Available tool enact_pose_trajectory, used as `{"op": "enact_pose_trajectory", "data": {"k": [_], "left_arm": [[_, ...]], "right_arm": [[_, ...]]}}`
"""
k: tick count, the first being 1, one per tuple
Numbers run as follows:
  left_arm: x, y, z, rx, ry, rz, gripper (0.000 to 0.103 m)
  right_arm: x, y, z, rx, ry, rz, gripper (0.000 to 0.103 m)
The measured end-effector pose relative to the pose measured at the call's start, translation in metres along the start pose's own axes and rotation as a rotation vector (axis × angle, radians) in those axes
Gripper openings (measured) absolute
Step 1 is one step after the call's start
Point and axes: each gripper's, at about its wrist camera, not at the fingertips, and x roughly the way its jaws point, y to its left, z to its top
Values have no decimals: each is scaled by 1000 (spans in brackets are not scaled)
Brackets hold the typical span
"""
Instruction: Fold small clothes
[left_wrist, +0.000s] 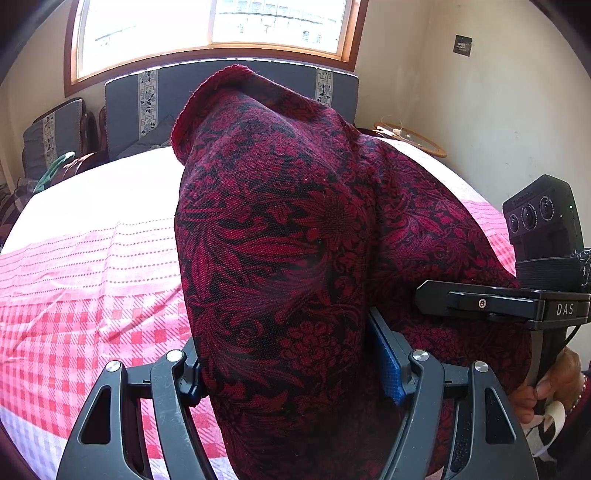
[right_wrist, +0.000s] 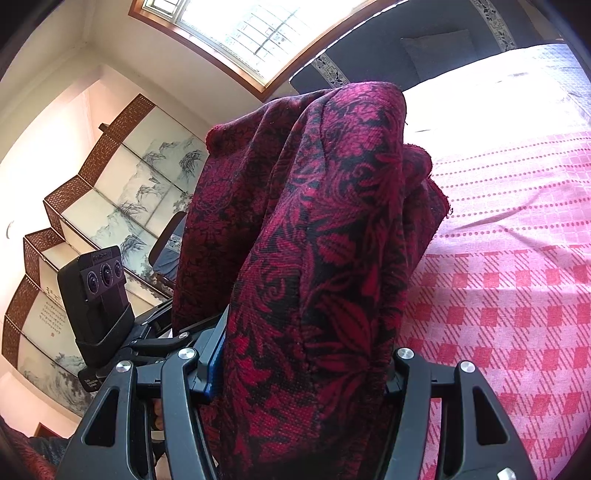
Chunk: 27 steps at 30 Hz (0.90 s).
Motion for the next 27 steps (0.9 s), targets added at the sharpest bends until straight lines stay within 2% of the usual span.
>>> {"op": "enact_pose_trajectory", "data": {"k": [27], "left_arm": [[-38,-17,-35,4,-15,13,71]], "right_arm": [[-3,-9,21,-58,6,3,57]]}}
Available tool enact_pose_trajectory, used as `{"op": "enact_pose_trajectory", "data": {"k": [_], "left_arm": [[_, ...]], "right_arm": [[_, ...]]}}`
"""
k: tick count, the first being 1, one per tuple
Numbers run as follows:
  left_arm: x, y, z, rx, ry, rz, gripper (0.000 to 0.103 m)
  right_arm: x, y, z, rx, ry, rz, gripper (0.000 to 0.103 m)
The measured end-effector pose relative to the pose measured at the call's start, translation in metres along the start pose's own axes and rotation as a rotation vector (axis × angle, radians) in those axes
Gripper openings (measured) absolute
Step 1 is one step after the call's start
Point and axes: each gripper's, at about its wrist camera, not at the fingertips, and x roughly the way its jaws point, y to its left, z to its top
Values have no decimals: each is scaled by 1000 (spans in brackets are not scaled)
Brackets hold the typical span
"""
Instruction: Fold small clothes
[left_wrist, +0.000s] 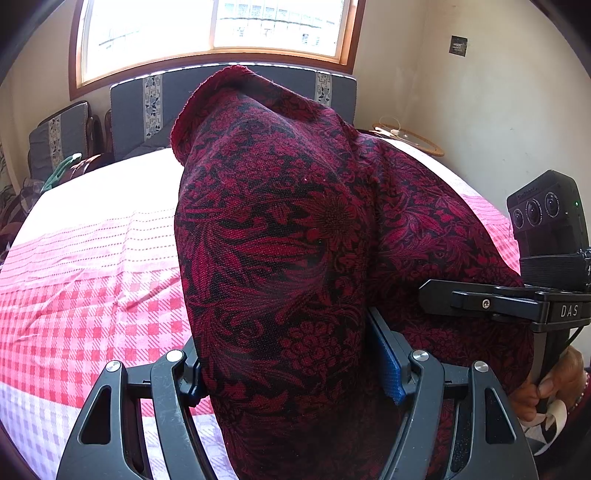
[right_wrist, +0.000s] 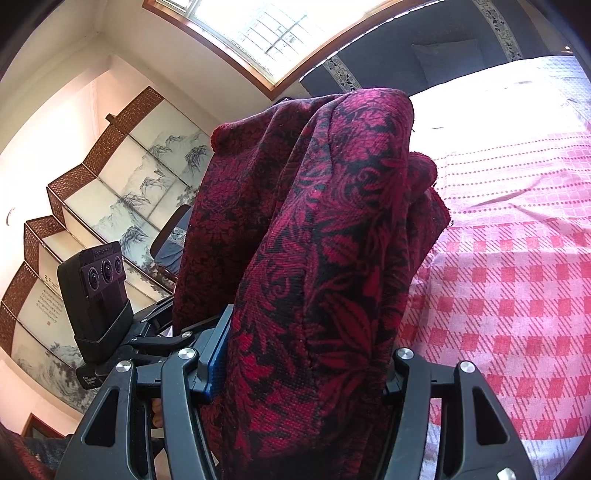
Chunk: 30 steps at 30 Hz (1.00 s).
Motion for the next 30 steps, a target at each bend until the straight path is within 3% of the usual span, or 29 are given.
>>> {"op": "enact_pose_trajectory", "data": {"k": [30], "left_arm": [[-57,-34,-22,13,-81,34,71]], "right_arm": [[-18,0,3,-82,-45,18,57]]}}
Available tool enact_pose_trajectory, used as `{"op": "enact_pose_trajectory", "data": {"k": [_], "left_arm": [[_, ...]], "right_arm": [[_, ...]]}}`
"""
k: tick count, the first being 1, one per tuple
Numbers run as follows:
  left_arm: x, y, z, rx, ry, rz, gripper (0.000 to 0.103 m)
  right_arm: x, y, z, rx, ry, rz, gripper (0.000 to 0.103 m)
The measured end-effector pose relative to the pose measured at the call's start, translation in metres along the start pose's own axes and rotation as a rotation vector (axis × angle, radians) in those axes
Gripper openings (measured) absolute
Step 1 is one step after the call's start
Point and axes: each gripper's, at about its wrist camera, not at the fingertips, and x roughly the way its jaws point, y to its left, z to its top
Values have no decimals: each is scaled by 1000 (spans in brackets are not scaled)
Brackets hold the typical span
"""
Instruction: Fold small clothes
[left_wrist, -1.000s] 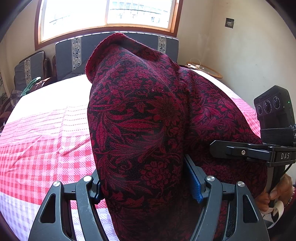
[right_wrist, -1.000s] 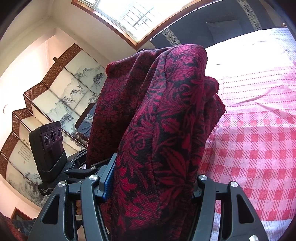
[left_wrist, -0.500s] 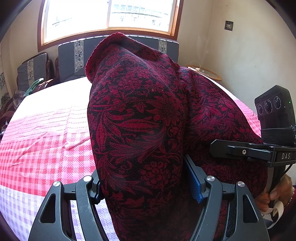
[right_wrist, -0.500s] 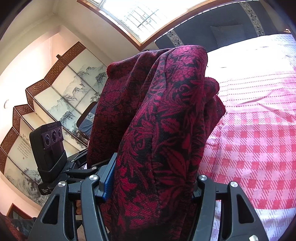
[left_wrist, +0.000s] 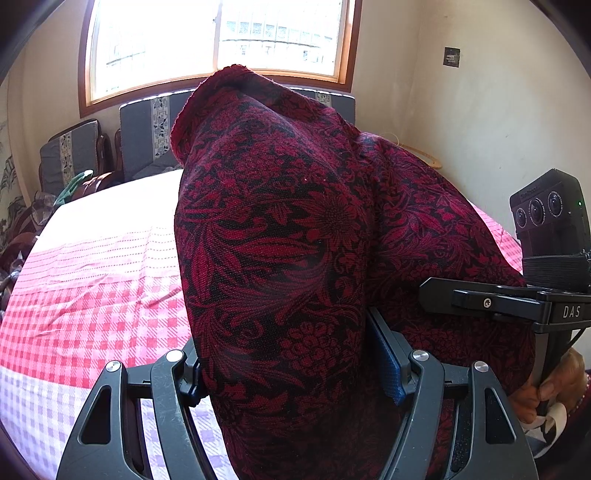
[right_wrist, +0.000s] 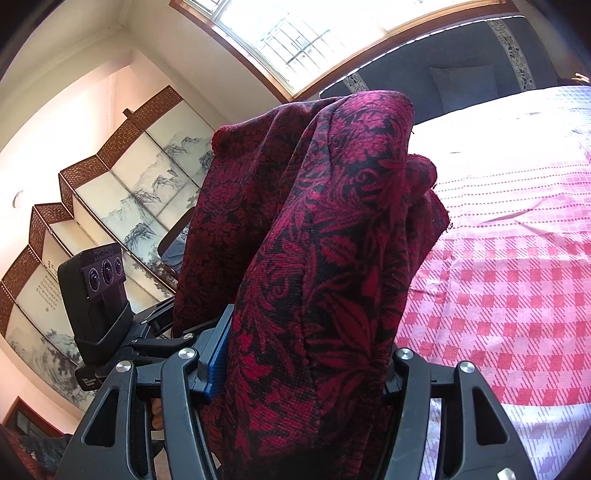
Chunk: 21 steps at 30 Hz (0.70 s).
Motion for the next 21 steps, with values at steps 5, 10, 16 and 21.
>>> {"op": "enact_pose_trajectory", "data": {"k": [5,10,16,21], "left_arm": [[-7,-5,1,3,-11,3,71],[-5,-5,2,5,-19,7,71],[6,2,6,4,-18,3,71],[18,6,11,5,-8,7,71]], "right_arm": [[-3,0,-4,-15,-8,-5,57],[-3,0,-3,-34,-12,-15,57],[0,-2,1,-53,-6,-34,57],[4,-5,3,-83,8,-66,57]]}}
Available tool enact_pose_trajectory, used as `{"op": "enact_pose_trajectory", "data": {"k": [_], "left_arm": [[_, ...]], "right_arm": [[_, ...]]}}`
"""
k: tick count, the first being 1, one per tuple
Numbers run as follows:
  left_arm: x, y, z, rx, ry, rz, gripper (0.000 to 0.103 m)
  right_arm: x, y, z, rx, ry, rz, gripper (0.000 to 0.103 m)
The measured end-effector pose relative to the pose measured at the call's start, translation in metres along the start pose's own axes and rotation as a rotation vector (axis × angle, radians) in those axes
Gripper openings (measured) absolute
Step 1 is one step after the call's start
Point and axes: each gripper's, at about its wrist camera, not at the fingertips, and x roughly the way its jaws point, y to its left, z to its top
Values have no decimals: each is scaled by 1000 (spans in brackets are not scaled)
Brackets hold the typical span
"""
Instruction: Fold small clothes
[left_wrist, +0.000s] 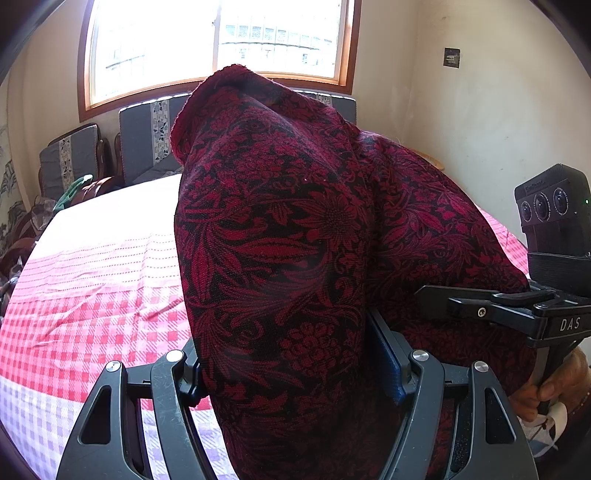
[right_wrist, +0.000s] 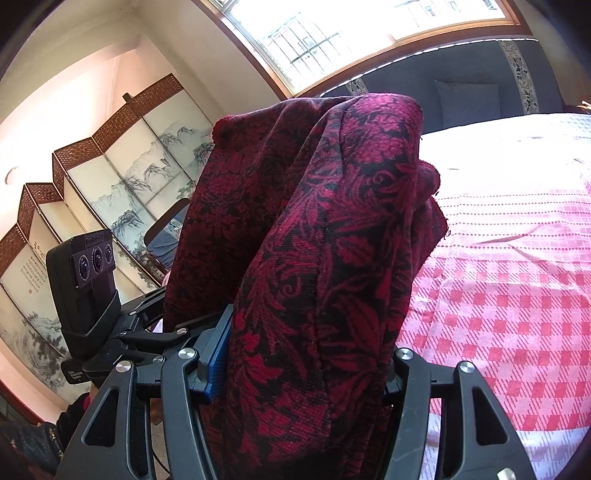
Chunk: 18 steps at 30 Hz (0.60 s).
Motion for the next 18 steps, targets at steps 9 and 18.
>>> {"op": "enact_pose_trajectory", "data": {"k": [9,18], "left_arm": [[27,7,9,-2,30,2,71],[45,13,2,-27,60,-3,71]], "right_arm": [[13,-14,1,5,17,-19,57],[28,-15,8,9,44,-33,57]]}}
